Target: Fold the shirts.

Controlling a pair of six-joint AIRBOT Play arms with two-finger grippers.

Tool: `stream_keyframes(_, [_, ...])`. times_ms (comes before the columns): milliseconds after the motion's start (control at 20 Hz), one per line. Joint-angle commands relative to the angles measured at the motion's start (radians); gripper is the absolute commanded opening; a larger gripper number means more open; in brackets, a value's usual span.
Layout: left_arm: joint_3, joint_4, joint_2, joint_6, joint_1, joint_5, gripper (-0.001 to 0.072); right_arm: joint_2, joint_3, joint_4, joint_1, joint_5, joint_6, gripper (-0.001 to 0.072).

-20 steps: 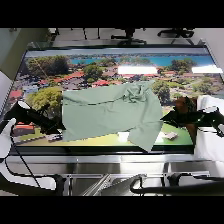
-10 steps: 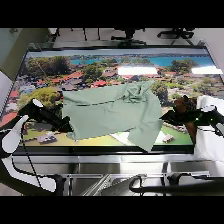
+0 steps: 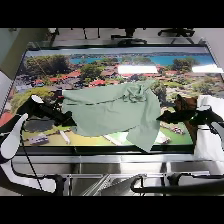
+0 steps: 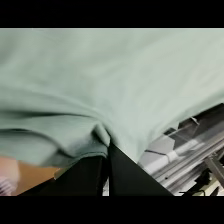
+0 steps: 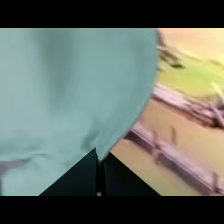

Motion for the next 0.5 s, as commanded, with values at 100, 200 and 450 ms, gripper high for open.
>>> stream_keyframes(100, [0.203, -0.254, 0.322, 0.082, 0.006, -0.083, 0.0018, 0.283, 0.269, 0.319, -0.074, 0.126, -0.068, 0.0019])
stream_keyframes(200, [0.369, -0.344, 0.450, 0.074, 0.038, -0.067, 0.0017, 0.402, 0.421, 0.405, -0.140, 0.107, -0.069, 0.0018])
stream_keyframes(450, [0.783, -0.406, 0.682, 0.010, 0.249, 0.096, 0.0019, 0.645, 0.700, 0.392, -0.274, -0.101, -0.098, 0.0018])
